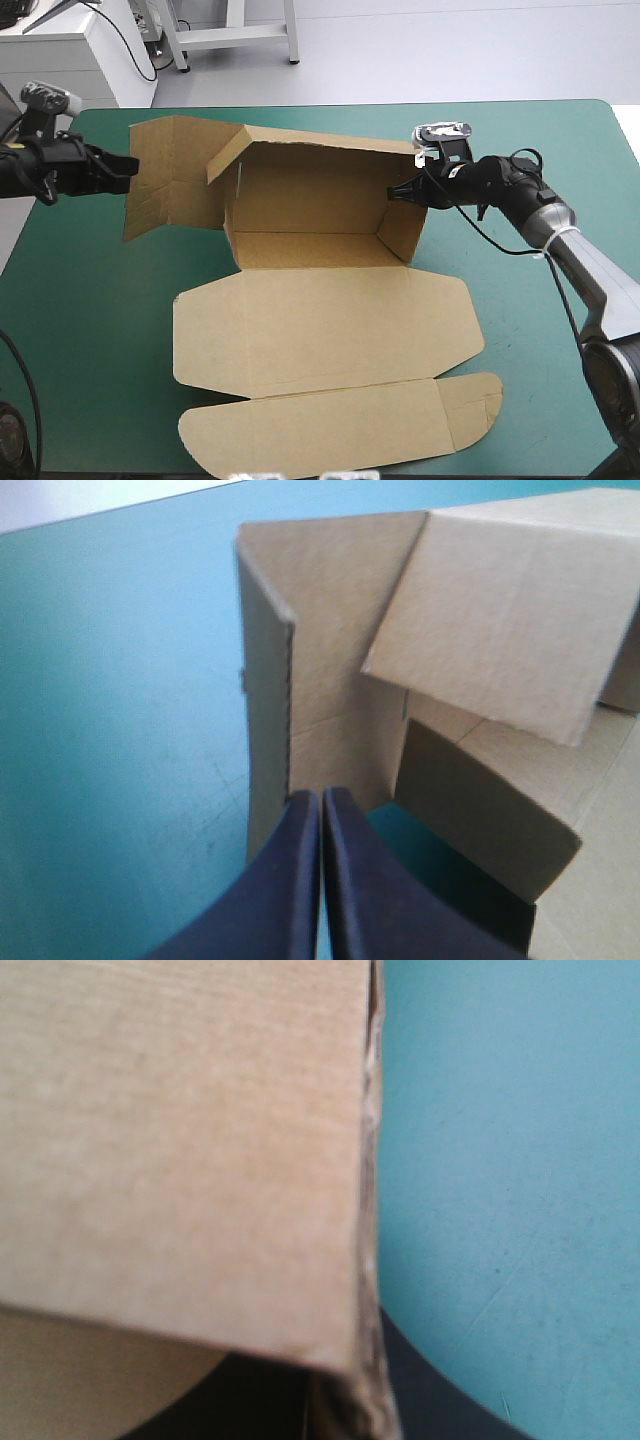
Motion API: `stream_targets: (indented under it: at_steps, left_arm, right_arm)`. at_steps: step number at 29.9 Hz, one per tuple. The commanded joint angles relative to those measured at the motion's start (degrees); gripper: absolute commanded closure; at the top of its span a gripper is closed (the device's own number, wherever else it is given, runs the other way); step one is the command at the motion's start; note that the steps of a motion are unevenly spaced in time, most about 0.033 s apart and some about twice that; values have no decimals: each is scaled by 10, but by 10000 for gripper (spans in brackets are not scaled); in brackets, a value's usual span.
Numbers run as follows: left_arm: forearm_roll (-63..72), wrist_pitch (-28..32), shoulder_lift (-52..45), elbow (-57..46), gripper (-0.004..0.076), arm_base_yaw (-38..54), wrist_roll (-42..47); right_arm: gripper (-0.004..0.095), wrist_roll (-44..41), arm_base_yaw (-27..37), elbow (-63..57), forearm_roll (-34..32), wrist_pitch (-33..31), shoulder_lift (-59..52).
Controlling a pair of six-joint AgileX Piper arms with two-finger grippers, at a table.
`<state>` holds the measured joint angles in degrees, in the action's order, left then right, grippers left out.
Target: Fold the box
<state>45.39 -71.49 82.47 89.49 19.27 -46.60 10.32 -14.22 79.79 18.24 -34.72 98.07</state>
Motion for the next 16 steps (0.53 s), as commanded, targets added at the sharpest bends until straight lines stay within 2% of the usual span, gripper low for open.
stream_targets:
  at_steps: [1,7,12,16]
  left_arm:
    - [71,-1,-20,-37,731,53,4]
    - [103,51,-20,-118,731,98,9]
    - [103,73,-20,-132,731,98,9]
    - [103,74,-20,-132,731,98,9]
  right_arm:
    - [923,17,8,1,-59,-75,-13]
    - [923,5,8,21,-65,-107,-13]
    - [923,-44,8,100,-105,-239,-13]
    - [923,-49,8,163,-104,-336,-13]
